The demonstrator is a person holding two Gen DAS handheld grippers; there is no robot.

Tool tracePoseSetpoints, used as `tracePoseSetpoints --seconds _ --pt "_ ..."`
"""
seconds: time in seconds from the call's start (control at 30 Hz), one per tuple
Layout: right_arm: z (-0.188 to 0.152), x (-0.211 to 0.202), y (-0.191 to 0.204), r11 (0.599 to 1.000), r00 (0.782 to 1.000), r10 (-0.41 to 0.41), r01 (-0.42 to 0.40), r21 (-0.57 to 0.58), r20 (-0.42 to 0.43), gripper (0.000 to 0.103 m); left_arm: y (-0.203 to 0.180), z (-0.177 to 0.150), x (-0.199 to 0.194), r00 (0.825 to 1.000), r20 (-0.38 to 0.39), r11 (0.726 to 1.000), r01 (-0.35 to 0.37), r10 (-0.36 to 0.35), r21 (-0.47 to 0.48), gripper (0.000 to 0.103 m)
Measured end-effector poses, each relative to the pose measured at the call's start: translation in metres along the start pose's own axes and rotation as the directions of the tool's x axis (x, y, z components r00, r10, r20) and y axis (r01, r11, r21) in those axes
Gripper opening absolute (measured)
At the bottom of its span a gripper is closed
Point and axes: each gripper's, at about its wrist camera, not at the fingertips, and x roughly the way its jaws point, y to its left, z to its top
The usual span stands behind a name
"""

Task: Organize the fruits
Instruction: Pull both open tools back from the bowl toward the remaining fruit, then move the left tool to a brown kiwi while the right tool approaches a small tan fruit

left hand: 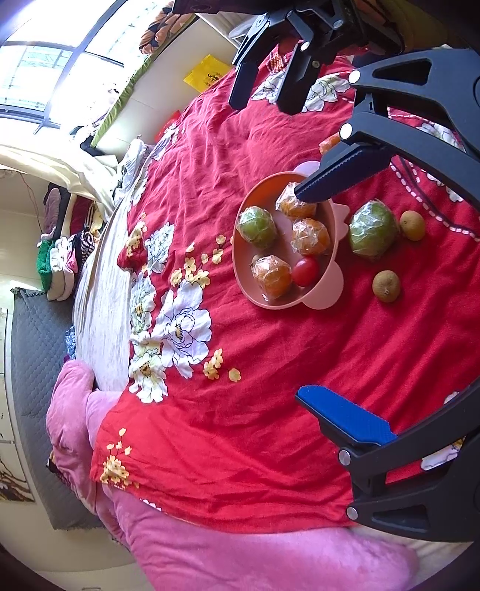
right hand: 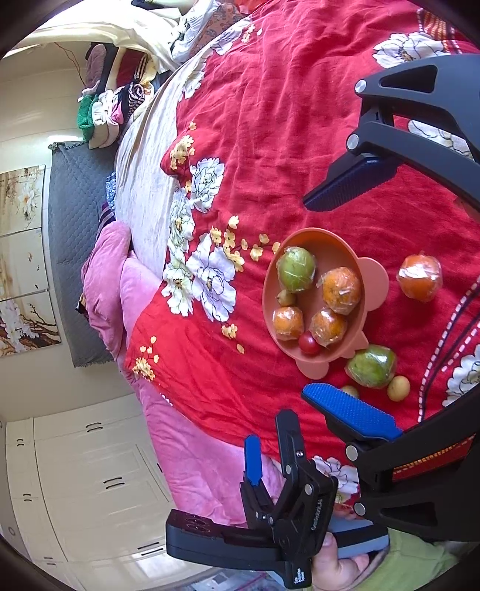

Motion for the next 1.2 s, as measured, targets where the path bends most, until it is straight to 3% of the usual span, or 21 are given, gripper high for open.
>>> tracePoseSetpoints --seconds 1.2 --pt "-0.044 -0.021 0.057 0.996 0.997 0.052 -0.056 -0.068 -0.060 0.094 -0.003 -0.042 -0.029 0.999 -0.031 0.999 -0.039 0.039 0.005 0.093"
